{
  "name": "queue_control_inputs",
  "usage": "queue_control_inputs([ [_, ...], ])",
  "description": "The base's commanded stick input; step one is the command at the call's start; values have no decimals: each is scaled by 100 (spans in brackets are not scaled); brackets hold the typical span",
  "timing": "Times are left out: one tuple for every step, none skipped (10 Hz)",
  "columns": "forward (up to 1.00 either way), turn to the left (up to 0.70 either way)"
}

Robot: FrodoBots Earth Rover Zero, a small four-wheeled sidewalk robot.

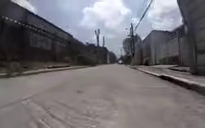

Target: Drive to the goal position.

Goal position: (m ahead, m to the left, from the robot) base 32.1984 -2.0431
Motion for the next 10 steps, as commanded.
queue_control_inputs([
  [100, 0],
  [100, -9],
  [100, -28],
  [100, -38],
  [100, -40],
  [100, -23],
  [100, -6],
  [100, 0],
  [100, 0],
  [100, 0],
])
